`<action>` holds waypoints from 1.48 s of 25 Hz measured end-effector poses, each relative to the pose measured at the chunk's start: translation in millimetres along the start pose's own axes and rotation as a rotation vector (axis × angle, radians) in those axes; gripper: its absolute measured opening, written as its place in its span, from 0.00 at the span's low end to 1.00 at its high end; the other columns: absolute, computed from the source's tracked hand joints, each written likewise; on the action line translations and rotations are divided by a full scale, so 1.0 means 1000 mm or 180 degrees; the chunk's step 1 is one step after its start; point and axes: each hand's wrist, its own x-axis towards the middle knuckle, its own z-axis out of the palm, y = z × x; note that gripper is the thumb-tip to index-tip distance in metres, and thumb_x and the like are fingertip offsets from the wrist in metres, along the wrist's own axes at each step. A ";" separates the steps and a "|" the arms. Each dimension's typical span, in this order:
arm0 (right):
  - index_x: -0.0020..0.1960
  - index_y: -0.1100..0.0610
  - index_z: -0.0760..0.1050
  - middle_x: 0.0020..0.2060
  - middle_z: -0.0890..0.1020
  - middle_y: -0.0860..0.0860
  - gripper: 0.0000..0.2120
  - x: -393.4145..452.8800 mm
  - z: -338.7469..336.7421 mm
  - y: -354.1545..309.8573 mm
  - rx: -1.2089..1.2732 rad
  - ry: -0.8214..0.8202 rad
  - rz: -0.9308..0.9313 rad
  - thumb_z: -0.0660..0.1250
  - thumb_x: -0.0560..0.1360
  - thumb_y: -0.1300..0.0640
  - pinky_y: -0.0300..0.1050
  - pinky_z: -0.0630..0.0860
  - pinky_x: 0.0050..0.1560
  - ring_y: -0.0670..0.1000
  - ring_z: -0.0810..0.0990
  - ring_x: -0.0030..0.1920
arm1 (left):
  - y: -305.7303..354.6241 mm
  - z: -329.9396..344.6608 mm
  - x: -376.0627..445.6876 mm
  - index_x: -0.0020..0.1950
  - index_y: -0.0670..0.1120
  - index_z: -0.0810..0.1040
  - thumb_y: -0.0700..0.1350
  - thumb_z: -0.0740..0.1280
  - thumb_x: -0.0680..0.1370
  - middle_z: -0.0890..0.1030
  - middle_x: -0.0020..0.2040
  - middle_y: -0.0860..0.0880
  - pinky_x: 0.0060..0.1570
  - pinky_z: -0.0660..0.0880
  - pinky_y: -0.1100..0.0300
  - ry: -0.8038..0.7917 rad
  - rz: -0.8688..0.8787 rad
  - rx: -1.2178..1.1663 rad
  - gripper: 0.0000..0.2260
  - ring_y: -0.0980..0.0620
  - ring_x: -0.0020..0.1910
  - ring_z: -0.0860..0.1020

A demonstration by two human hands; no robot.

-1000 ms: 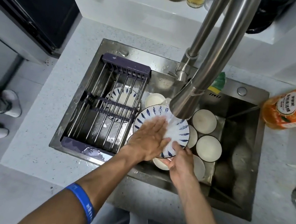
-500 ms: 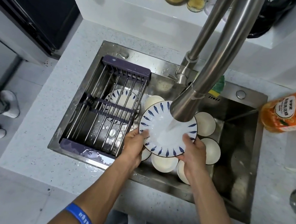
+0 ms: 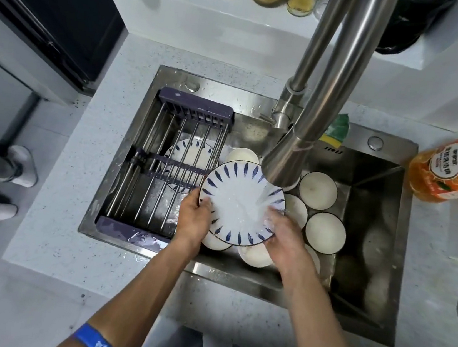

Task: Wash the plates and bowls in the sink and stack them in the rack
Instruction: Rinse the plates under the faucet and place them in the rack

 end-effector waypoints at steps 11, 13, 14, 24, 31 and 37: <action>0.56 0.50 0.78 0.54 0.85 0.54 0.13 -0.002 -0.015 0.010 -0.0305 0.0407 -0.0447 0.64 0.76 0.65 0.55 0.80 0.54 0.54 0.84 0.52 | 0.025 0.001 0.008 0.62 0.52 0.77 0.28 0.60 0.77 0.83 0.49 0.53 0.33 0.77 0.63 -0.0582 -0.0140 0.0041 0.22 0.53 0.45 0.81; 0.56 0.47 0.77 0.54 0.84 0.50 0.20 -0.012 -0.017 0.012 -0.0760 0.0706 -0.1096 0.61 0.73 0.68 0.50 0.81 0.53 0.50 0.83 0.53 | 0.016 -0.001 0.007 0.63 0.54 0.77 0.28 0.61 0.75 0.84 0.52 0.51 0.37 0.77 0.58 -0.0769 -0.0457 -0.0253 0.26 0.51 0.46 0.81; 0.59 0.46 0.77 0.54 0.84 0.47 0.24 -0.020 -0.020 0.010 -0.0879 0.0745 -0.1353 0.60 0.72 0.69 0.47 0.80 0.54 0.48 0.83 0.55 | 0.008 0.001 0.006 0.62 0.54 0.78 0.28 0.62 0.76 0.84 0.53 0.50 0.42 0.78 0.54 -0.0850 -0.0592 -0.0378 0.25 0.49 0.47 0.81; 0.58 0.52 0.80 0.49 0.84 0.51 0.23 -0.050 -0.033 0.004 -0.0577 0.1080 -0.0898 0.57 0.73 0.72 0.42 0.79 0.32 0.53 0.83 0.48 | -0.010 0.006 -0.009 0.44 0.42 0.82 0.34 0.64 0.78 0.85 0.45 0.42 0.50 0.80 0.44 -0.0478 -0.0671 0.0306 0.09 0.43 0.43 0.83; 0.56 0.55 0.79 0.53 0.84 0.56 0.17 -0.018 0.013 0.013 0.0377 0.0118 0.0074 0.61 0.75 0.72 0.51 0.80 0.47 0.57 0.83 0.50 | 0.020 -0.030 -0.003 0.58 0.45 0.80 0.28 0.64 0.76 0.84 0.51 0.48 0.47 0.82 0.54 -0.0107 -0.0036 0.0013 0.16 0.51 0.46 0.82; 0.54 0.49 0.80 0.52 0.85 0.49 0.20 -0.023 0.009 -0.013 -0.0155 0.0451 -0.1412 0.60 0.76 0.71 0.54 0.80 0.58 0.51 0.84 0.53 | 0.014 0.016 0.005 0.57 0.46 0.80 0.41 0.65 0.81 0.85 0.52 0.44 0.37 0.81 0.56 -0.0328 -0.0469 -0.0372 0.07 0.49 0.43 0.83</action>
